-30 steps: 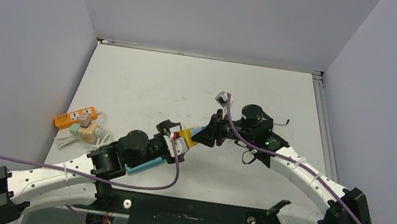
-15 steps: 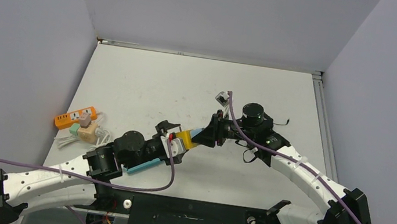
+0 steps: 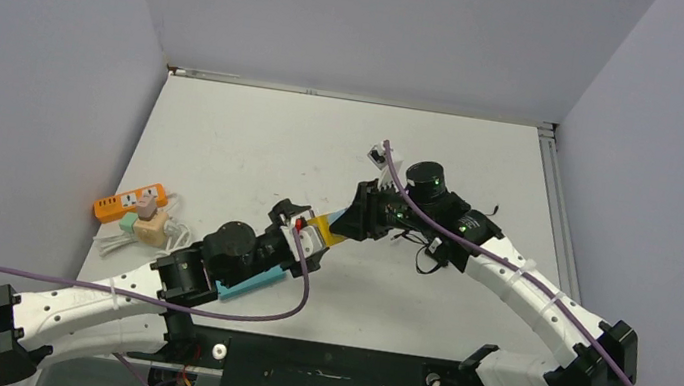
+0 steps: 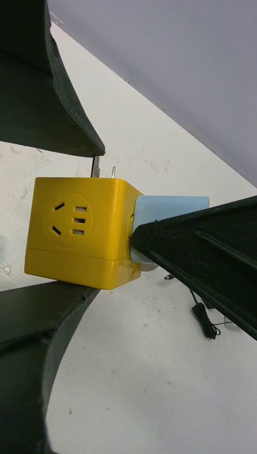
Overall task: Pull the plug off the socket
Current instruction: Remove the plug from the socket.
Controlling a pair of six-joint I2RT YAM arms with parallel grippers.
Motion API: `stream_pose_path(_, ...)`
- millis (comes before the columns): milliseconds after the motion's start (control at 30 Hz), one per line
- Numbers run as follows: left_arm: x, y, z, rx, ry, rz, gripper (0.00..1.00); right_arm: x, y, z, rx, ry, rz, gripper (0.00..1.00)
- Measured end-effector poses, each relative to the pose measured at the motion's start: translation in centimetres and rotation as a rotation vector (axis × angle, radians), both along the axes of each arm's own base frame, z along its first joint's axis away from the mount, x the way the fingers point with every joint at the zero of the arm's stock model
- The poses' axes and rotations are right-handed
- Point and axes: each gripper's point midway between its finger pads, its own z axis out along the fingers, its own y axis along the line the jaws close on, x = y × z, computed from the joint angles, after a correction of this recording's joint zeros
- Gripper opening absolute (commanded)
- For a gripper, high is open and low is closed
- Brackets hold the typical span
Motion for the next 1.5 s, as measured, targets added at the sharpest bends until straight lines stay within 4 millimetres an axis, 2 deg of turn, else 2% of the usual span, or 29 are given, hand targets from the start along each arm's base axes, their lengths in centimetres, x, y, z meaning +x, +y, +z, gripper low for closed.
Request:
stream_pose_path(267,-0.7,0.1,0.7,-0.037,0.010,-0.032,0.00,-1.0,0.3,0.6,0.051,0.006,0.083,0.05)
stream_pose_path(567,-1.5,-0.4,1.5,-0.077,0.015,-0.082,0.00,-1.9,-0.4,1.2,0.112,0.022,0.135,0.05)
stream_pose_path(900,-0.2,-0.9,0.1,-0.023,0.052,-0.020,0.00,-0.6,-0.8,0.0,0.030,0.043,0.018,0.05)
stream_pose_path(1100,0.7,-0.7,-0.9,0.022,0.088,0.036,0.00,0.8,-0.3,-0.2,-0.078,0.031,-0.073,0.05)
stream_pose_path(1233,0.8,-0.4,-1.8,0.055,0.103,0.051,0.00,0.8,0.0,-0.9,-0.111,0.030,-0.088,0.05)
stream_pose_path(1500,0.1,0.0,-0.8,0.018,0.084,0.026,0.00,0.5,0.1,-0.1,-0.048,0.035,-0.032,0.05)
